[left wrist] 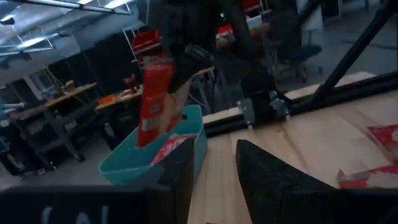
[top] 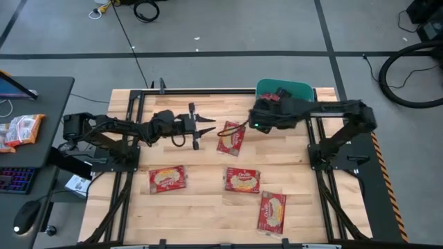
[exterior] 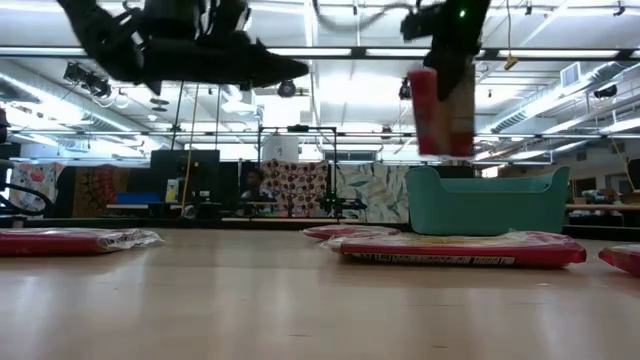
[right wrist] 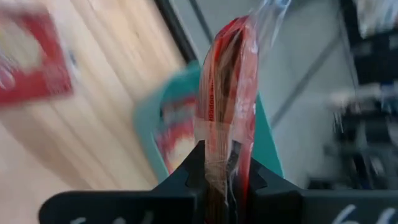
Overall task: Sort popcorn bags into baskets
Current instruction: Put the popcorn bag into the blue bin
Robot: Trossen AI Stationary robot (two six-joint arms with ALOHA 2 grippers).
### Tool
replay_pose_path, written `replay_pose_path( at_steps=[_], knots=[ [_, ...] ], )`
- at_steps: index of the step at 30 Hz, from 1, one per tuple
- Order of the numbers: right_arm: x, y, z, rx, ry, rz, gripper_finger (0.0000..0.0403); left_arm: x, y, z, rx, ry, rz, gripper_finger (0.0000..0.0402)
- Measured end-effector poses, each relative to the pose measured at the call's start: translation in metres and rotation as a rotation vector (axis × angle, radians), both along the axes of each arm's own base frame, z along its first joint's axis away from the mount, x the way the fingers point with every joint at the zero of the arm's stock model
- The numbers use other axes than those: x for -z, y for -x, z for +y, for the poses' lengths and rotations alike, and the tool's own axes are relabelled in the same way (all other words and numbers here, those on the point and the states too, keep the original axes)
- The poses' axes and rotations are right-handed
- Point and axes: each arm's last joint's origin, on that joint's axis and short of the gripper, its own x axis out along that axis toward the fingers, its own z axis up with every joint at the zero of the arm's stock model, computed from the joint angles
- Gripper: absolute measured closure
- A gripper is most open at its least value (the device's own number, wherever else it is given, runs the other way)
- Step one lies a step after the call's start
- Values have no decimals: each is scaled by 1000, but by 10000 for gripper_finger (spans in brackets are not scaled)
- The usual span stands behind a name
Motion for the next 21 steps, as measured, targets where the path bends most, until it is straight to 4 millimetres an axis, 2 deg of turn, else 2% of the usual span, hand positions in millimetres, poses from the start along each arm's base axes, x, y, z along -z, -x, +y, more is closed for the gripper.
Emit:
replay_pose_path(
  at_steps=[5, 8, 15, 21],
  knots=[
    [3, -6, -18, 187, -5, 89, 366, 9, 26, 7, -79, 7, -183, 276],
    [4, -5, -34, 249, -51, 72, 364, 17, 36, 9, -122, 30, -197, 276],
    [11, 13, -72, 433, -111, 68, 366, 26, 39, 12, -224, 42, -135, 276],
    [23, 27, -94, 521, -126, 120, 366, 25, 35, 13, -225, 60, -90, 276]
  ],
)
